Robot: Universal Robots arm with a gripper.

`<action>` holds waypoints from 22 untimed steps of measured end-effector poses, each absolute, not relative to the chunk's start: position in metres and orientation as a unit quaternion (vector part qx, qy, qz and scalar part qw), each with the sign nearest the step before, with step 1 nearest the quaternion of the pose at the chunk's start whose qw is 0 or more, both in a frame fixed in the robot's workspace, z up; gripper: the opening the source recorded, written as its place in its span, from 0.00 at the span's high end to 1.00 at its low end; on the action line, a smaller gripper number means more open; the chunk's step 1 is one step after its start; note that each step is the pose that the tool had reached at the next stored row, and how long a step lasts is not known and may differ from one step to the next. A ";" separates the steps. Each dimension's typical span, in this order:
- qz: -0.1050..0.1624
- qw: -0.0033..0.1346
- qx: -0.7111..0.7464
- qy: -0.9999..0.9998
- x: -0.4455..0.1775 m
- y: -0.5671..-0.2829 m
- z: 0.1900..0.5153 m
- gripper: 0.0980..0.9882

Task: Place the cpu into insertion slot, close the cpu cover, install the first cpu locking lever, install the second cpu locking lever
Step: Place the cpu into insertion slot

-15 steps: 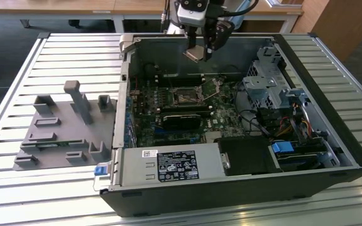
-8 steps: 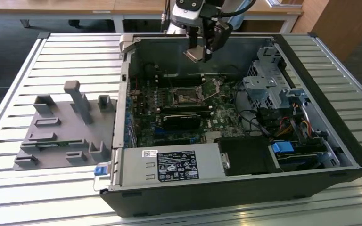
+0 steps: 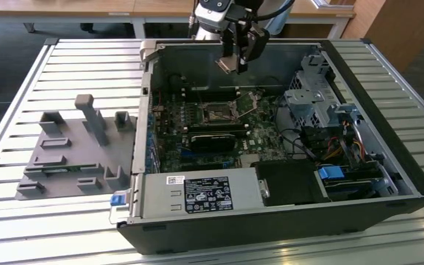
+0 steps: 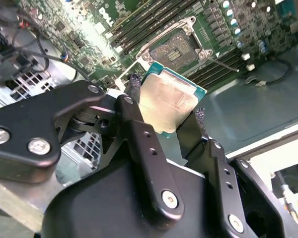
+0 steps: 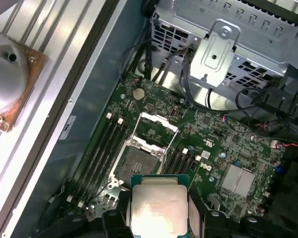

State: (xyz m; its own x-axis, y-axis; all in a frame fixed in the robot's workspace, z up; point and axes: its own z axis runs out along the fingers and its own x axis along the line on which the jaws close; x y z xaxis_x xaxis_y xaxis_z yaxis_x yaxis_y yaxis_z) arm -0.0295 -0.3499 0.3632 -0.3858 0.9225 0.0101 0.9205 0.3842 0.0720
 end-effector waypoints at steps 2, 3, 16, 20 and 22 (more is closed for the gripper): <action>0.032 0.016 0.567 0.823 -0.030 -0.350 0.363 0.50; 0.032 0.017 0.574 0.818 -0.030 -0.350 0.363 0.50; 0.031 0.019 0.642 0.766 -0.030 -0.349 0.362 0.50; 0.030 0.021 0.659 0.752 -0.030 -0.349 0.361 0.50; 0.029 0.021 0.668 0.744 -0.030 -0.349 0.361 0.50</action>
